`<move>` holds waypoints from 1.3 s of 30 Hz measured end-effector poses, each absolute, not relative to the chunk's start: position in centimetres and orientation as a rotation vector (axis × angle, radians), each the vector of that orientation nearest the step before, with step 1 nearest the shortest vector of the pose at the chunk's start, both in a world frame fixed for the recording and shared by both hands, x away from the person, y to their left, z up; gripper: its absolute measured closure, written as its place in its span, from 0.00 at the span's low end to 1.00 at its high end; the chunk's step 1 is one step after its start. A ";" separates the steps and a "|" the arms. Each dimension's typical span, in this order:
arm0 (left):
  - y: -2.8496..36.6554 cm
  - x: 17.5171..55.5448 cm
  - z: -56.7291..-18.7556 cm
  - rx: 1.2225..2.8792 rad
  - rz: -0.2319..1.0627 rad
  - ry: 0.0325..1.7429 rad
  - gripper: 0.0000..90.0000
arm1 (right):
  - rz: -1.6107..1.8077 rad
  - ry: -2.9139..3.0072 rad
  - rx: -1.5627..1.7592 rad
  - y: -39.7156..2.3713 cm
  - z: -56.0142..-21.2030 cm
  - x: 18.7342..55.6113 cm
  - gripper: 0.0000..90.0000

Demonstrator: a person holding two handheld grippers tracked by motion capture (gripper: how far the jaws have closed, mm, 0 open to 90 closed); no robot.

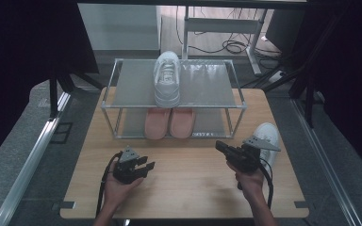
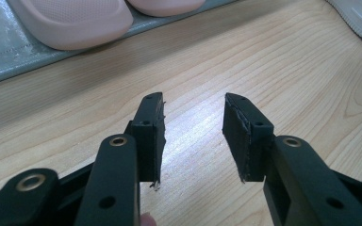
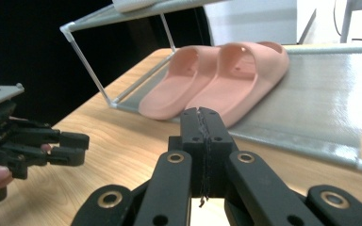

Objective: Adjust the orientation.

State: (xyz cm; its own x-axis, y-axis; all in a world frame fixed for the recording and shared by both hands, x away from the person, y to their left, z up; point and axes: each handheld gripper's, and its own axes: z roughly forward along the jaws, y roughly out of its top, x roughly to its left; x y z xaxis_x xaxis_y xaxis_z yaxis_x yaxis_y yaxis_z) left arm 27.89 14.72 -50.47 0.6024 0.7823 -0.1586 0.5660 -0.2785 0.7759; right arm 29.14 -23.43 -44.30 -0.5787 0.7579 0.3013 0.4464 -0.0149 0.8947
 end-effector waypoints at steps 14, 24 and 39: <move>14.6 28.0 -50.5 1.976 0.313 1.067 0.66 | 1.553 1.994 1.327 -25.6 -45.3 26.7 1.00; 14.5 28.0 -50.6 1.978 0.309 1.069 0.66 | 1.479 1.989 1.342 -26.8 -45.9 25.6 1.00; 14.8 28.1 -50.6 1.981 0.300 1.079 0.64 | 1.402 1.957 1.395 -29.1 -46.7 24.5 1.00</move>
